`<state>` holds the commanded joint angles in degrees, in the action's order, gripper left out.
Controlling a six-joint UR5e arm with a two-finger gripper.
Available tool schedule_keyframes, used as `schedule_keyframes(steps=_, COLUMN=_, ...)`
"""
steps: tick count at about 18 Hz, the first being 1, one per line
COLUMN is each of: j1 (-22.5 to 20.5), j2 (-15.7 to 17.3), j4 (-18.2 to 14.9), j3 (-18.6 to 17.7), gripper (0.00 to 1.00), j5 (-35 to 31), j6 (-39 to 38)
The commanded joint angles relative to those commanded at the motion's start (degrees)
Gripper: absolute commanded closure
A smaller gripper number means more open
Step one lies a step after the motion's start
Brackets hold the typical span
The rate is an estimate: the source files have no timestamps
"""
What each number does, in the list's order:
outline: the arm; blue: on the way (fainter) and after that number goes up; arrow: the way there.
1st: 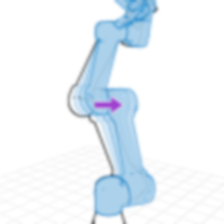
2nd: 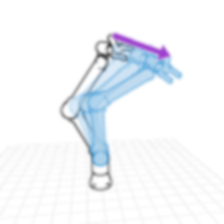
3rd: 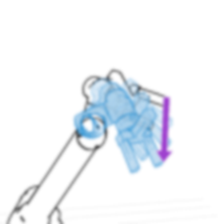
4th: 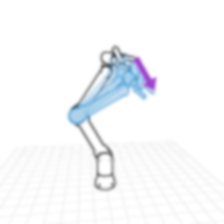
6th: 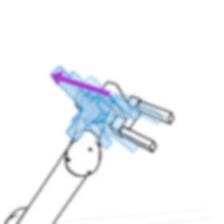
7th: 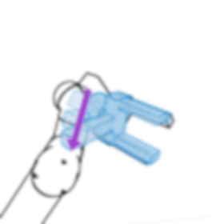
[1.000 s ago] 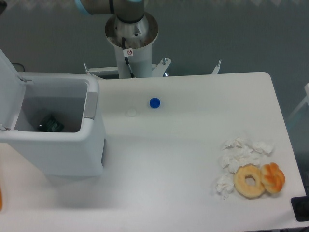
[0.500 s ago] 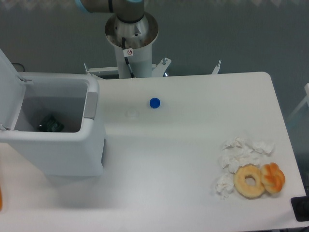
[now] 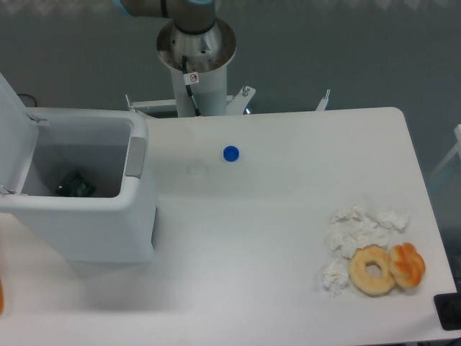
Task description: Close the trash can
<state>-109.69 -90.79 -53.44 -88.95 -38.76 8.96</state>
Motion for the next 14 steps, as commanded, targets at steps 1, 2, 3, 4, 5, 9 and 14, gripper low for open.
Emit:
schedule_keyframes(steps=1, j1=-0.1, j2=-0.2, j4=0.0, j3=0.0, gripper=0.00, j5=-0.3, j6=0.0)
schedule_keyframes(steps=2, j1=-0.1, j2=-0.1, j4=0.0, j3=0.1, gripper=0.00, j5=-0.5, j6=0.0)
schedule_keyframes(steps=3, j1=-0.1, j2=-0.1, j4=-0.1, j3=0.1, gripper=0.00, j5=-0.7, j6=0.0)
schedule_keyframes(steps=4, j1=-0.1, j2=-0.1, j4=0.0, j3=0.2, gripper=0.00, j5=-1.0, j6=0.0)
schedule_keyframes(steps=5, j1=-0.1, j2=-0.1, j4=0.0, j3=0.2, gripper=0.00, j5=-1.4, j6=0.0)
schedule_keyframes(steps=9, j1=-0.3, j2=0.1, j4=0.2, j3=-0.1, gripper=0.00, j5=-4.7, j6=1.2)
schedule_keyframes(steps=14, j1=-0.4, j2=0.6, j4=0.2, j3=-1.0, gripper=0.00, j5=-8.3, j6=1.7)
